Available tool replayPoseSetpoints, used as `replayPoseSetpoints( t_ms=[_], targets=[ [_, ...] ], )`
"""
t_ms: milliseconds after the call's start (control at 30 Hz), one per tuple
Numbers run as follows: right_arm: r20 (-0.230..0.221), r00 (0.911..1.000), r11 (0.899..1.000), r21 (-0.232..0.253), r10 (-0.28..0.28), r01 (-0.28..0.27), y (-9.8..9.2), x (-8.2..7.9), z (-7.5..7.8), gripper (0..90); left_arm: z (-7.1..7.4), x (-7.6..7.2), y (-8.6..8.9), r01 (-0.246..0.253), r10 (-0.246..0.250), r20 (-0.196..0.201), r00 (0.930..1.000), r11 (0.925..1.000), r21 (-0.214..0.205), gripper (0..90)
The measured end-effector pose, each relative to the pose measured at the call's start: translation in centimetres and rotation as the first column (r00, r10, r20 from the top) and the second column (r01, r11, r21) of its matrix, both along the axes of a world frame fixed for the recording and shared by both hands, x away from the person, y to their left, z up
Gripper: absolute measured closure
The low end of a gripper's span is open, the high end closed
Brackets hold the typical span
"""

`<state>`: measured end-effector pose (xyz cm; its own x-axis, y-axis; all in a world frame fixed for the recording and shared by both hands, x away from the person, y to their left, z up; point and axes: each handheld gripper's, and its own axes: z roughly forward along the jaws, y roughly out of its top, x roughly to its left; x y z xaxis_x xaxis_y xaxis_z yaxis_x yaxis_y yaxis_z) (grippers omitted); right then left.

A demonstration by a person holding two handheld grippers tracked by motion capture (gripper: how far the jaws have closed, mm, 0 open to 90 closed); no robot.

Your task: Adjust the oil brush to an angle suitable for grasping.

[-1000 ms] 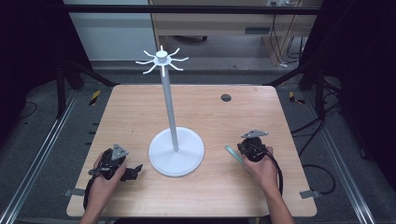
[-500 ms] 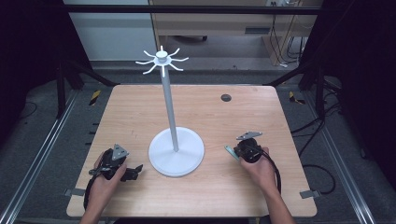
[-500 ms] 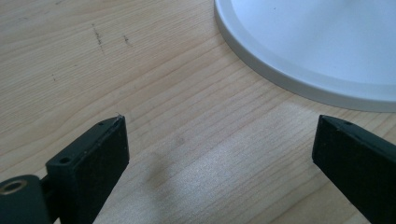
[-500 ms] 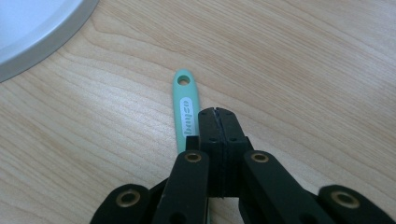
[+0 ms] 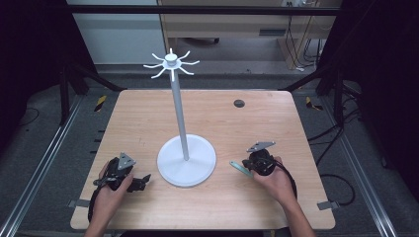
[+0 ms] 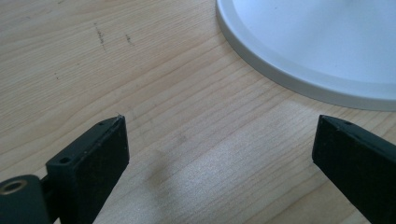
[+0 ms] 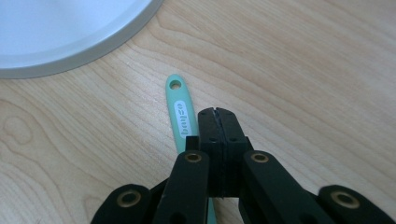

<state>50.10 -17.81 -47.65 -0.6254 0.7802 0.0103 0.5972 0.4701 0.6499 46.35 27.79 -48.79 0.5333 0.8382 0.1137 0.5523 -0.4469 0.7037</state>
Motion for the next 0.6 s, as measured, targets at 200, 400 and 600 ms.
replayPoseSetpoints(
  t_ms=[200, 400, 600],
  targets=[
    [-0.020, 0.9988, 0.997, -0.058, 0.044, -0.045, -0.4, -0.6, 1.0, 88.8, 0.0, -0.1, 0.0, -0.001, 0.001, 0.001, 1.0000, 1.0000, 0.001, 3.5],
    [-0.102, 0.9910, 0.982, -0.157, 0.087, -0.102, -0.8, -0.9, 2.1, 82.4, 0.0, -0.1, 0.0, -0.003, 0.003, 0.000, 1.0000, 1.0000, -0.001, 3.5],
    [-0.179, 0.9762, 0.957, -0.241, 0.122, -0.164, -0.4, -0.8, 2.5, 74.4, 0.0, -0.1, 0.0, -0.001, 0.001, 0.000, 1.0000, 1.0000, -0.003, 3.5]
  ],
)
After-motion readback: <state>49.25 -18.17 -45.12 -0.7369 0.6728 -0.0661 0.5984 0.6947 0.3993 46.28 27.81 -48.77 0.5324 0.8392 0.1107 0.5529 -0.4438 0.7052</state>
